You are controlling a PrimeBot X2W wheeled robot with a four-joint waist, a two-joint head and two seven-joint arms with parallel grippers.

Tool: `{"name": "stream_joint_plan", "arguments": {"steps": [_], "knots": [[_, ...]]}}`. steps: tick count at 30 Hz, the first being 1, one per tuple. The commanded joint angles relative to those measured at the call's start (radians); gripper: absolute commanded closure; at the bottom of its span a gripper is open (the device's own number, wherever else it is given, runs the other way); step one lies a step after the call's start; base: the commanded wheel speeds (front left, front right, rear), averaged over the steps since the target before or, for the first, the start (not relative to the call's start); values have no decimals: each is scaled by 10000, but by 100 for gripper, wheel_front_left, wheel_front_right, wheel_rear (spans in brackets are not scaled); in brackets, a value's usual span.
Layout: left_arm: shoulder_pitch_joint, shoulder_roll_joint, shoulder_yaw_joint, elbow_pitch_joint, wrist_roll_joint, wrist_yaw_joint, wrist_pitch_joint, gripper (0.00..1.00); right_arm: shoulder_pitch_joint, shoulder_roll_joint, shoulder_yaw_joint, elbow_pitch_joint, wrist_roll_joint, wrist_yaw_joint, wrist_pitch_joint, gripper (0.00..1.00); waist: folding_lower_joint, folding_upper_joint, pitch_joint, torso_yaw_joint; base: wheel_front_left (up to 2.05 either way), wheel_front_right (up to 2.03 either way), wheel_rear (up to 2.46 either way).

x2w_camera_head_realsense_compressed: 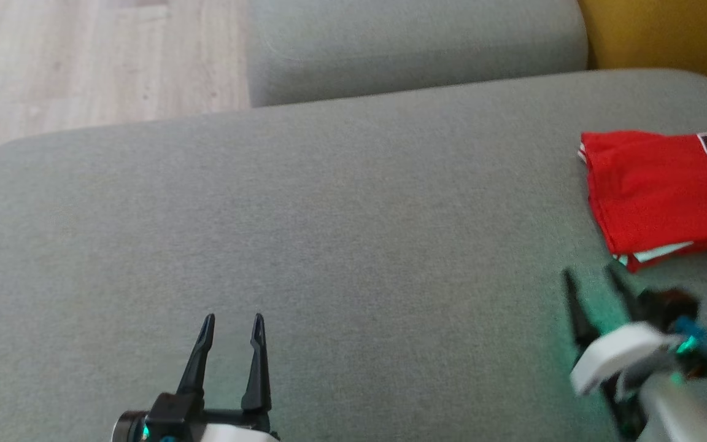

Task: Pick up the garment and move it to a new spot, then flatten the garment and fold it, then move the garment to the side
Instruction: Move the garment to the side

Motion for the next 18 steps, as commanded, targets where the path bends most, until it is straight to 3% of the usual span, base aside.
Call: {"name": "stream_joint_plan", "arguments": {"steps": [1, 5, 11, 18], "knots": [[-237, -51, 415, -300, -39, 41, -97, 0, -93, -52, 304, -422, 103, -7, -157, 0, 2, 0, -175, 166, 0, 0, 0], [-131, -51, 467, -325, -10, 65, -97, 0, 990, 120, 612, -2192, 316, -7, -187, 0, 2, 0, -263, 423, 0, 0, 0], [96, -51, 712, -616, -119, 155, -97, 0, 2437, 847, -397, -4433, -728, -7, -190, 0, 2, 0, -482, 737, 0, 0, 0], [444, -51, 933, -516, -232, 184, -97, 0, 3398, 1382, -739, -5590, -1416, -7, -192, 0, 2, 0, -809, 852, 0, 0, 0]]}}
